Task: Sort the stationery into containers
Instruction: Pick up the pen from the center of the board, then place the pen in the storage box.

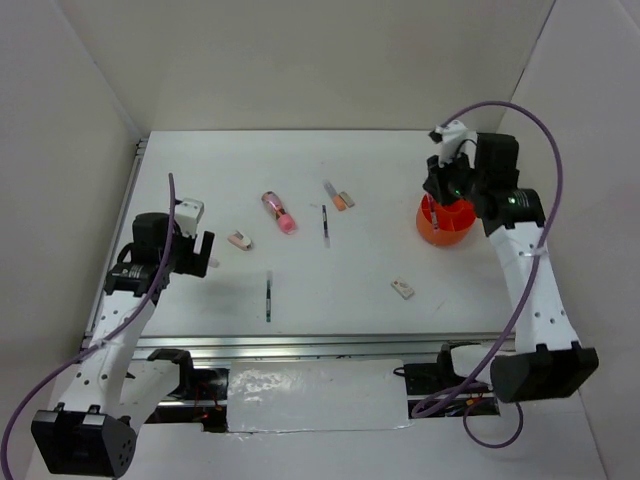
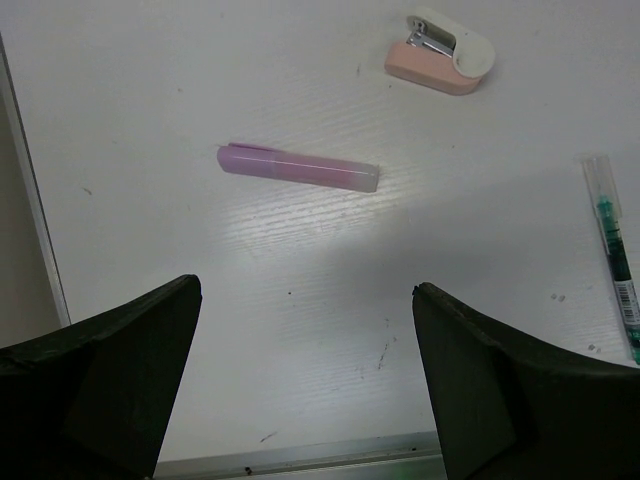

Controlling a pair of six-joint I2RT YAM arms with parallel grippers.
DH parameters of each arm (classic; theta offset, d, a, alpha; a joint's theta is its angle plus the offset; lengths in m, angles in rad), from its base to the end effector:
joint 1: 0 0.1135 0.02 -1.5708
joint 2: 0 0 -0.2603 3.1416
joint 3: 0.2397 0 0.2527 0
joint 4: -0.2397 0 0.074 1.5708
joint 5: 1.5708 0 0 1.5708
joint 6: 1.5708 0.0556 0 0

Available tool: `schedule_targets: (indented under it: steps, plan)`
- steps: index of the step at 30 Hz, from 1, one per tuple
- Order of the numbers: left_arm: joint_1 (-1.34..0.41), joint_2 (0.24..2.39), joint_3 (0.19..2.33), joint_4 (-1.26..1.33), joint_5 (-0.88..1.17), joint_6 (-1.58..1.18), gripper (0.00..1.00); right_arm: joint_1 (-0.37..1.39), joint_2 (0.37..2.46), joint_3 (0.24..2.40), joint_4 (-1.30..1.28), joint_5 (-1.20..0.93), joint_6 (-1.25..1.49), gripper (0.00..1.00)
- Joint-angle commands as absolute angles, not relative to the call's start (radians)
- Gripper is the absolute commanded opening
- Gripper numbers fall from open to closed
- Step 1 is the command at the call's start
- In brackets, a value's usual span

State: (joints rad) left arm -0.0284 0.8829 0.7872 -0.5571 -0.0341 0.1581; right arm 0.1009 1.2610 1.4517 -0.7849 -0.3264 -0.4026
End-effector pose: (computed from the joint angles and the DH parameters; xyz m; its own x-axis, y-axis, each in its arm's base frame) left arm 0.2077 -0.0040 0.2722 -0.5994 0.1745 -0.7812 0.0969 0.9846 0.1455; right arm 0.2721 0.0455 0.3959 -0.3715 -0.4106 -0.8327 -0.5492 0.8203 -0.1595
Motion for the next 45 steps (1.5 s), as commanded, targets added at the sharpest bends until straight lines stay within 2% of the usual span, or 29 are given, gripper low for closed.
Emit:
schedule_targets:
  steps: [1,2,8,13,27,41,42,45]
  plan:
    - [-0.021,0.844,0.779,-0.502,-0.032,0.166,0.99,0.009,1.151,1.301,-0.524,-0.400,-0.307,0.00]
    - [-0.023,0.839,0.772,-0.493,-0.032,0.163,0.99,-0.076,1.122,1.219,-0.409,-0.405,-0.261,0.00]
    - [-0.023,0.772,0.726,-0.443,-0.009,0.170,0.99,-0.215,0.963,0.942,-0.024,-0.426,-0.151,0.00]
    - [-0.021,0.730,0.703,-0.414,-0.008,0.176,0.99,-0.274,0.972,0.894,0.141,-0.390,-0.071,0.00]
    - [-0.021,0.758,0.698,-0.419,0.025,0.190,0.99,-0.318,1.074,0.874,0.346,-0.313,0.035,0.00]
    - [-0.021,0.779,0.703,-0.426,0.029,0.189,0.99,-0.313,1.192,0.795,0.459,-0.299,0.011,0.00]
    - [-0.023,0.784,0.704,-0.428,0.025,0.189,0.99,-0.313,1.206,0.790,0.463,-0.296,0.011,0.01]
    - [-0.021,0.795,0.706,-0.428,0.020,0.189,0.99,-0.311,1.218,0.758,0.497,-0.299,0.011,0.12]
